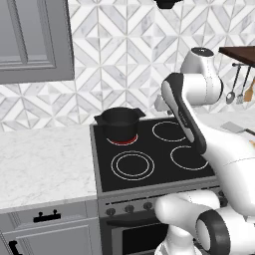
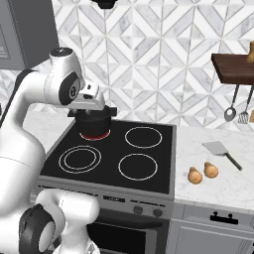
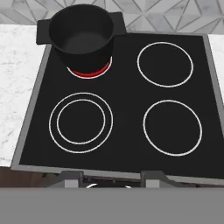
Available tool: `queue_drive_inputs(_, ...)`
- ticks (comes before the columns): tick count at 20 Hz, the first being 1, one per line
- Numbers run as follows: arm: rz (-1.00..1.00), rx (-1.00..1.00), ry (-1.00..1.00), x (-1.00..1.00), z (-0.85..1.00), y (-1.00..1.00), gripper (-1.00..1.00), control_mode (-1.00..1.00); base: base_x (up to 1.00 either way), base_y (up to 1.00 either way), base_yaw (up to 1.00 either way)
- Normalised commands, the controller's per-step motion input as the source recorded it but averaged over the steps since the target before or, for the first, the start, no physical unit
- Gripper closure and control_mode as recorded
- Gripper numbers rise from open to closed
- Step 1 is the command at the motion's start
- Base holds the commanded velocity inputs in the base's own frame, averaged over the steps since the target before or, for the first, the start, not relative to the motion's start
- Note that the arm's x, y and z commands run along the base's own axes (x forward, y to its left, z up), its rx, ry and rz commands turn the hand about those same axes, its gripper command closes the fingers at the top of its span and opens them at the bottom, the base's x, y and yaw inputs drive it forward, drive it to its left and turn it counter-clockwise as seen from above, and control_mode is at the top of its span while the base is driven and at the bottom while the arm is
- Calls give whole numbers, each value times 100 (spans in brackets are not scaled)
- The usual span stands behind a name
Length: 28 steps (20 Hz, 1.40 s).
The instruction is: Put the squash and squash in the pot. Retrieve the spatula and lightly stir the vegetables in the pot.
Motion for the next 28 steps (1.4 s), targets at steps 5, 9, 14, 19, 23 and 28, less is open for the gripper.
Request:
queue_drive_inputs(5,0,0,-1,-10,0,-14,-100,-100,0,0,0)
queue_drive_inputs(9,-1,0,0,1,-3,-74,-100,-100,0,0,0)
queue_drive_inputs(14,-4,0,4,24,-16,-98,-100,-100,0,0,0)
queue_drive_inputs(19,-5,0,7,38,-27,-100,-100,-100,0,0,0)
queue_drive_inputs(23,-4,0,10,46,-35,-100,-100,-100,0,0,0)
queue_drive_inputs(28,-2,0,9,48,-31,-95,-100,-100,0,0,0)
